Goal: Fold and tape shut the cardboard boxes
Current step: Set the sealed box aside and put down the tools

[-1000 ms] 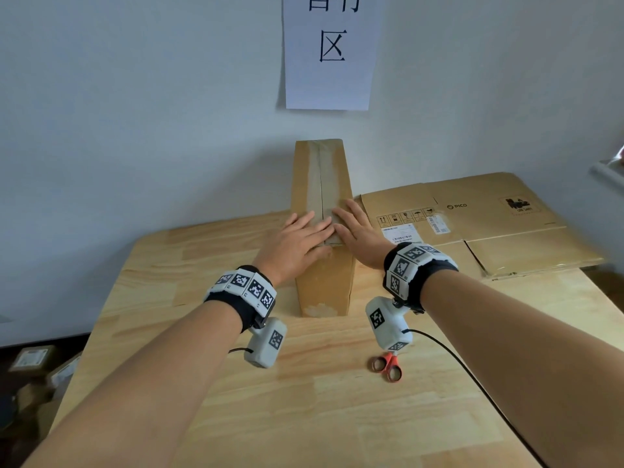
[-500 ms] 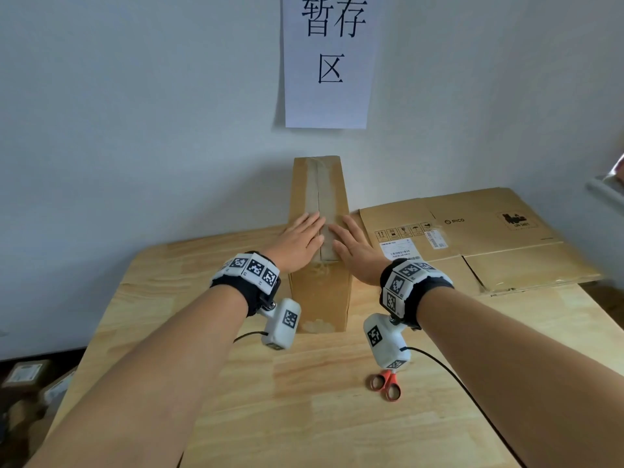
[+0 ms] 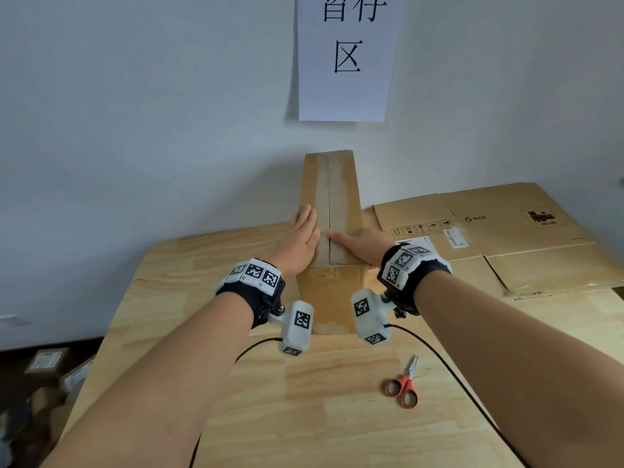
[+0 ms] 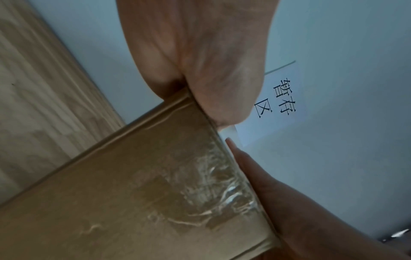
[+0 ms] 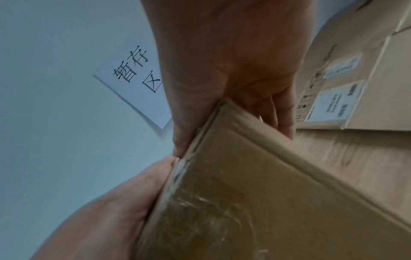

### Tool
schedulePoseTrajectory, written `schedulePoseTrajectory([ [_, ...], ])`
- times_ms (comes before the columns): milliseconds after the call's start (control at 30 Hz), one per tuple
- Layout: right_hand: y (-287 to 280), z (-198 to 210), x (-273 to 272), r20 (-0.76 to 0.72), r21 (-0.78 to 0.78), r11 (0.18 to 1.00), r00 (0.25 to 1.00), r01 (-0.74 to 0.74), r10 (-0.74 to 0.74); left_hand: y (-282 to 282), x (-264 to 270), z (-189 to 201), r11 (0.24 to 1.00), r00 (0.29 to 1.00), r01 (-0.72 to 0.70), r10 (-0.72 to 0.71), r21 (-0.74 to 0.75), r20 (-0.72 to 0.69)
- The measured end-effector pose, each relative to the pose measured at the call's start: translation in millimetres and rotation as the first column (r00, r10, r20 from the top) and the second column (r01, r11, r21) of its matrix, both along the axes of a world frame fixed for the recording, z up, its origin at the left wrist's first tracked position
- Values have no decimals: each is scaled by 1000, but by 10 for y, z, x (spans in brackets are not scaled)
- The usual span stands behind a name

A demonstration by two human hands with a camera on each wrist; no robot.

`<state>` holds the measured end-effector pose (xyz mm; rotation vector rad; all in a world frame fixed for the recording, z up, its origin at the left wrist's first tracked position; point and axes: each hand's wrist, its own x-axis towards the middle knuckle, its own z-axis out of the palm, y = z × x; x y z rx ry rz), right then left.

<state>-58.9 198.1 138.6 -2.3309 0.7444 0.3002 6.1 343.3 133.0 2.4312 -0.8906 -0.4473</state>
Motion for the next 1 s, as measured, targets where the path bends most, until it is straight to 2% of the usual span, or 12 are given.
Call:
schedulePoseTrajectory([
  [300, -76, -45, 40, 60, 150, 987, 996, 53, -63, -30, 9, -61, 1000, 1000, 4, -3, -25, 20],
  [433, -126, -18, -42, -8, 296, 951, 996, 89, -90, -35, -15, -50, 1000, 999, -2, 2, -21, 33],
  [533, -129, 43, -92, -85, 255, 967, 996, 24, -3, -26, -21, -41, 1000, 999, -4, 5, -30, 41],
  [700, -38, 132, -175, -90, 184, 980, 991, -80, 98, -8, -45, -43, 998, 999, -26, 28, -50, 31],
  [1000, 35, 186, -289, -88, 143, 987, 992, -76, 90, -28, -72, -69, 996, 999, -42, 44, -79, 17],
])
